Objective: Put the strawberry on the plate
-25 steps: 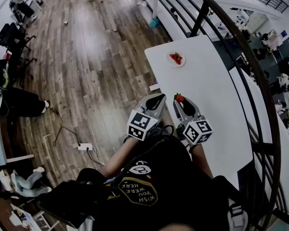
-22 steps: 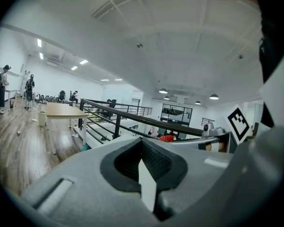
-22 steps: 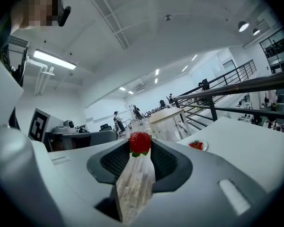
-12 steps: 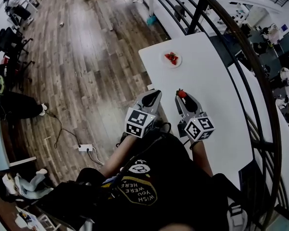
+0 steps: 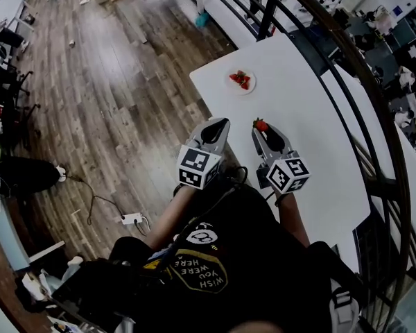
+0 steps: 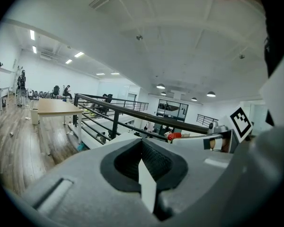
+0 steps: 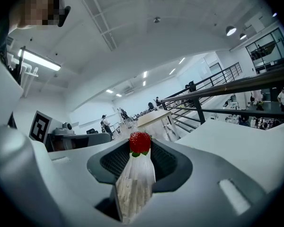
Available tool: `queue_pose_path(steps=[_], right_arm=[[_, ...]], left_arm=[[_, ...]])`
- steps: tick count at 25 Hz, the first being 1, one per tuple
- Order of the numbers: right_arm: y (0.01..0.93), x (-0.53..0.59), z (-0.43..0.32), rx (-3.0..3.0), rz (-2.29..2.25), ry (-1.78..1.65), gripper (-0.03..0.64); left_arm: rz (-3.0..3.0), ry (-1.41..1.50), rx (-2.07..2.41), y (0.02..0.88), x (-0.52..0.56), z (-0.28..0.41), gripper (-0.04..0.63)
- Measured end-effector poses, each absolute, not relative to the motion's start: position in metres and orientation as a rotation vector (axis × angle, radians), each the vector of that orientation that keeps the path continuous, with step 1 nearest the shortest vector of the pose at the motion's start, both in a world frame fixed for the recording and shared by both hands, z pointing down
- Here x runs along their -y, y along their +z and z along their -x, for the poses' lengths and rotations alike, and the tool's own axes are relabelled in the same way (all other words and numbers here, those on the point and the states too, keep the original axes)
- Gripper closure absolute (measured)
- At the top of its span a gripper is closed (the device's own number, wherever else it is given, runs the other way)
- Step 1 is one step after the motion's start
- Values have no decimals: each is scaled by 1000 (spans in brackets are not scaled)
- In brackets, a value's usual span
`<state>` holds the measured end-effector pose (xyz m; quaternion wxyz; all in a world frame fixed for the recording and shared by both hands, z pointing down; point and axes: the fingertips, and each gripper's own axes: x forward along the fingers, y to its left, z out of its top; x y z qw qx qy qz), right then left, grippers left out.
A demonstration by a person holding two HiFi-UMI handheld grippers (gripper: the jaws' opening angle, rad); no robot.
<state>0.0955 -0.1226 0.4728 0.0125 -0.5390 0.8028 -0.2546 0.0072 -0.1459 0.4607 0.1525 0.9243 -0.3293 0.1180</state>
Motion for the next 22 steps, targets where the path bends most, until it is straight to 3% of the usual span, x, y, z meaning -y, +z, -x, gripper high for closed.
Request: queue_pose_path(steps=[22], right_arm=[[504,212,-80,-2425,1886,-886,474]], left_arm=[[-2631,382,704,502,243,2,595]])
